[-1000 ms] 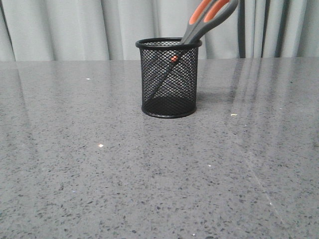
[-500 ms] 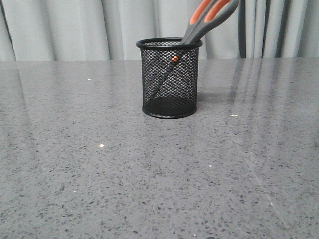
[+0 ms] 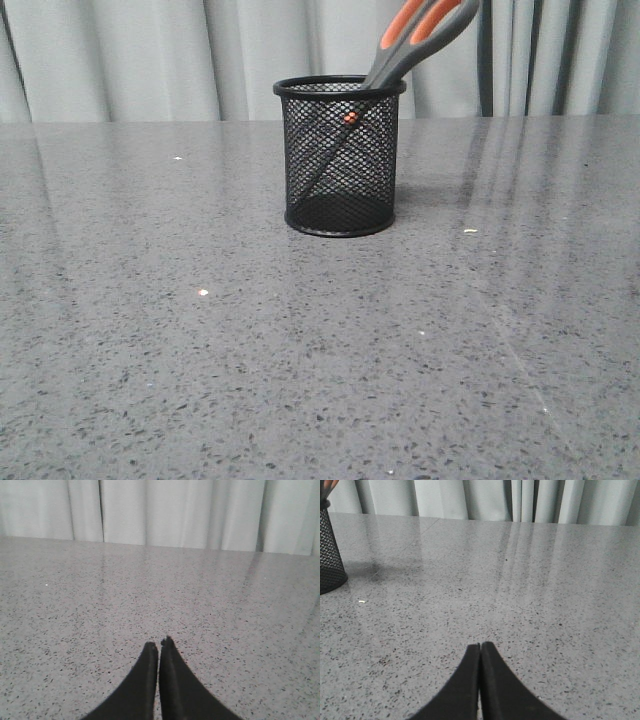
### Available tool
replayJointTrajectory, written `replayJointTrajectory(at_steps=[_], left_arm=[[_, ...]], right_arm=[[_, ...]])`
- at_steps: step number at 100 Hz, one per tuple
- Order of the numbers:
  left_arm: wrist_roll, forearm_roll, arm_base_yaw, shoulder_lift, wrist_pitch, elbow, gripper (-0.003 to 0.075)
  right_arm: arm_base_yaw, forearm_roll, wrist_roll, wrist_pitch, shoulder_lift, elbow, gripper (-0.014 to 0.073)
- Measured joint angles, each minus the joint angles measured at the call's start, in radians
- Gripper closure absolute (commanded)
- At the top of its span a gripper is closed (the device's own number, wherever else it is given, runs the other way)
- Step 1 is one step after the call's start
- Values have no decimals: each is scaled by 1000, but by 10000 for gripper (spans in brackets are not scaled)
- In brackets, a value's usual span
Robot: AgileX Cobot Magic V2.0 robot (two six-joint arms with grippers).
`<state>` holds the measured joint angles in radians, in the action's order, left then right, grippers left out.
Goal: Put scissors into bucket
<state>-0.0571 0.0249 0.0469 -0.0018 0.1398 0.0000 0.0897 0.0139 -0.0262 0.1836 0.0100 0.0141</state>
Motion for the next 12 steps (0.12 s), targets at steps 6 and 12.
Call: replayJointTrajectory(at_steps=[6,12], left_arm=[[0,0,0,0,0,0,740],[0,0,0,0,0,0,740]], right_arm=[[0,2,0,0,0,0,649],[0,2,0,0,0,0,649]])
